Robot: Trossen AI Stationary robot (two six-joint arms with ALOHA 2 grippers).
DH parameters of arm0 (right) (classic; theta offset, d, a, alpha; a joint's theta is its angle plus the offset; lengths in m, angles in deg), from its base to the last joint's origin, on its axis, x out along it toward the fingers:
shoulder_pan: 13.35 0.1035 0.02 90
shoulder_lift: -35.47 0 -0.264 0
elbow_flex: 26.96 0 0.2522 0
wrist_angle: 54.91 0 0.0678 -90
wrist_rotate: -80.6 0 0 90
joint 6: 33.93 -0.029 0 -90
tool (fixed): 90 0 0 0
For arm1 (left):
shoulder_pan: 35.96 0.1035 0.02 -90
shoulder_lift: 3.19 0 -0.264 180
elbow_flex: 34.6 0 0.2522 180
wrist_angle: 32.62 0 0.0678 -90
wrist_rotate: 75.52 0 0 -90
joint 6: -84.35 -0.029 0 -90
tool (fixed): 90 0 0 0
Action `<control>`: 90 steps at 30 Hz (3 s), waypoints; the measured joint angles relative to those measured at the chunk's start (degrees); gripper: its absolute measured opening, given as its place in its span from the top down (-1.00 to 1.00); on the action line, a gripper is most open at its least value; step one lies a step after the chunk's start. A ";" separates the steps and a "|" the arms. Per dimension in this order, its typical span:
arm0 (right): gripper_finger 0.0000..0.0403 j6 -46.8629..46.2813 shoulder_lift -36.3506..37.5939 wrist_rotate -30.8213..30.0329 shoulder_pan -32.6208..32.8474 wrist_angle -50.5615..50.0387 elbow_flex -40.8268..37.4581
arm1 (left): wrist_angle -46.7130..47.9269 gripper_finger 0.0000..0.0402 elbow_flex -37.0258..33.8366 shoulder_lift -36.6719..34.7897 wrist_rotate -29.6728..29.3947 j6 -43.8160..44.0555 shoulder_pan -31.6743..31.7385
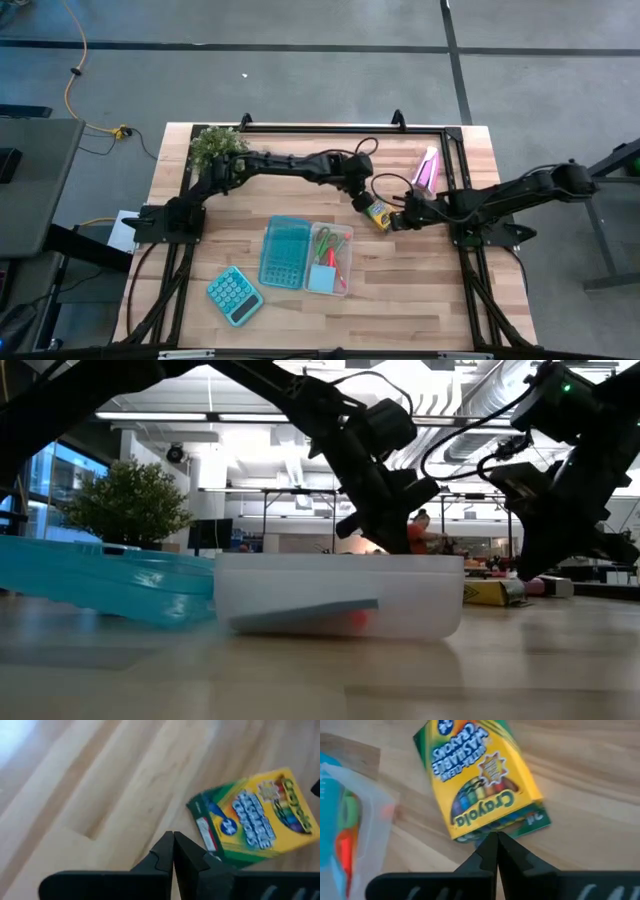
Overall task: Pack school essentials
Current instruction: Put the yellow crayon box into the blue supply box
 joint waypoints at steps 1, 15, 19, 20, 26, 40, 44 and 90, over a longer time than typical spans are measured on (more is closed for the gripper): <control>1.00 0.16 -0.27 -0.15 -0.01 -0.45 0.00 | -0.34 1.00 0.04 0.00 -0.59 0.13 -0.08; 1.00 4.37 -5.66 0.86 0.00 1.21 0.00 | -0.61 1.00 0.13 -0.07 0.35 -2.28 -0.40; 1.00 4.48 -5.56 -0.08 0.00 1.15 0.00 | -3.27 1.00 0.13 -0.07 2.63 3.94 -0.84; 1.00 4.48 -5.56 -0.16 0.00 1.15 0.00 | -4.21 1.00 0.13 -0.07 3.72 5.86 -0.96; 1.00 4.49 -5.56 -0.23 0.00 1.13 0.00 | -5.49 1.00 0.13 -0.35 3.06 12.18 -2.90; 1.00 4.26 -5.56 -0.19 0.00 2.05 0.00 | -13.83 1.00 -8.14 0.54 -2.77 23.34 -3.37; 1.00 4.02 -5.56 -0.22 0.00 3.71 0.00 | -19.94 1.00 -7.85 0.54 -8.13 26.63 -4.25; 1.00 10.51 4.38 -9.58 -0.40 6.55 3.08 | -19.09 1.00 -7.22 5.25 7.02 12.56 -4.56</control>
